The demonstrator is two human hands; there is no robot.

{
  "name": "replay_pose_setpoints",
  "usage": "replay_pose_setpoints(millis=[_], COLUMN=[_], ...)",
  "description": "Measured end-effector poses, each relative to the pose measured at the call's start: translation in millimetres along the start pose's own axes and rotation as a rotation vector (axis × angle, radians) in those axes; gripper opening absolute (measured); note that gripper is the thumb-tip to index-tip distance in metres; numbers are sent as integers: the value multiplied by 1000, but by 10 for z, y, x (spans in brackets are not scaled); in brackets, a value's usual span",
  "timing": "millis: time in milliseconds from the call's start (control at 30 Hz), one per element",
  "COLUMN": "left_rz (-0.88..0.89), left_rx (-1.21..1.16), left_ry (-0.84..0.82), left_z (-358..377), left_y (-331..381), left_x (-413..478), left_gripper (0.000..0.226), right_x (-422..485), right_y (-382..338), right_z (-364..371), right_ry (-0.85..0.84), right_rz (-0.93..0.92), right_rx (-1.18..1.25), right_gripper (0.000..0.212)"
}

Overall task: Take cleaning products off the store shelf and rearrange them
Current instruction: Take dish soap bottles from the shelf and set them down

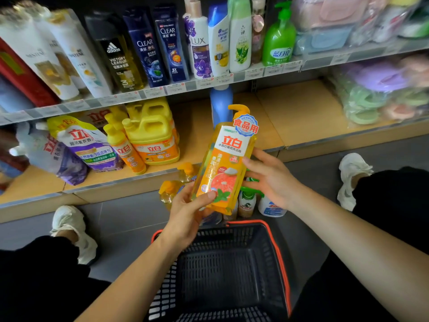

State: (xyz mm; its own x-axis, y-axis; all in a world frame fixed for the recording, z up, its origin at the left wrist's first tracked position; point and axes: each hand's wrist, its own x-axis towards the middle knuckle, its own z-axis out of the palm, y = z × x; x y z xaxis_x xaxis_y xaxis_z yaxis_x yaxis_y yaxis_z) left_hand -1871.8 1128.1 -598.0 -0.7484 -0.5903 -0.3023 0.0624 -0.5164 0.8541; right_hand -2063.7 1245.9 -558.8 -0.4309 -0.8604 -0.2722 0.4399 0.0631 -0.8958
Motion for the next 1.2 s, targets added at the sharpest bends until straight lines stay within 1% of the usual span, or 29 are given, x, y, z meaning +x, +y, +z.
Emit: replay_pose_setpoints(millis=[67,100,133,167,200,233,267,300,333,367,400,433,467,500,567,633,700,767,833,900,967,1033,1200], left_rz=[61,87,117,153,197,239,276,313,362,422,481,522,536,527,492,495,515,531,545,496,452,460,471], left_rx=[17,42,89,157,239,322,403,483,566,651,734,806,859,898,960,1011,1027,1033,983,793,608,550,558], left_ry=[96,144,185,218,239,252,255,249,226,187,135,87,51,27,-18,-73,-102,-134,-166,-212,-242,-223,-152], left_z=[1,1,-5,-15,-32,-45,-54,-54,-45,-32,-8,22,55,85,130,157,168,156,124,102,97,108,115], left_y=[49,76,100,129,163,203,244,290,330,367,392,412,422,426,419,406,411,419,422,436,448,440,437], left_x=[1,-3,0,6,11,5,-12,-36,-64,-98,-130,-166,-194,-214,-243,-266,-266,-246,-214,-188,-168,-147,-132], left_gripper=[68,67,69,74,78,82,85,86,84,79,73,70,70,72,73,71,71,74,71,56,39,33,25], right_x=[-52,-79,-104,-127,-152,-177,-192,-190,-179,-165,-152,-149,-153,-161,-172,-190,-194,-194,-202,-219,-230,-228,-251], right_y=[-22,-8,16,43,52,39,17,-11,-42,-70,-88,-99,-109,-114,-94,-51,-3,16,3,-3,-3,10,74], right_z=[22,37,35,23,19,30,46,60,80,93,105,113,108,91,33,-2,-3,0,-8,-34,-56,-56,-16], right_ry=[102,200,321,426,473,455,402,331,256,186,124,71,20,-28,-100,-166,-206,-188,-172,-163,-155,-160,-188], right_rz=[25,-22,-130,-283,-453,-624,-791,-932,-1019,-1034,-983,-884,-763,-643,-465,-372,-343,-356,-365,-345,-306,-294,-245], right_rx=[-192,-311,-462,-623,-759,-866,-963,-1056,-1160,-1290,-1436,-1564,-1640,-1663,-1644,-1596,-1522,-1452,-1377,-1277,-1189,-1141,-1012], right_gripper=[35,27,18,13,14,17,25,36,51,66,81,94,103,108,108,103,98,96,94,91,92,95,90])
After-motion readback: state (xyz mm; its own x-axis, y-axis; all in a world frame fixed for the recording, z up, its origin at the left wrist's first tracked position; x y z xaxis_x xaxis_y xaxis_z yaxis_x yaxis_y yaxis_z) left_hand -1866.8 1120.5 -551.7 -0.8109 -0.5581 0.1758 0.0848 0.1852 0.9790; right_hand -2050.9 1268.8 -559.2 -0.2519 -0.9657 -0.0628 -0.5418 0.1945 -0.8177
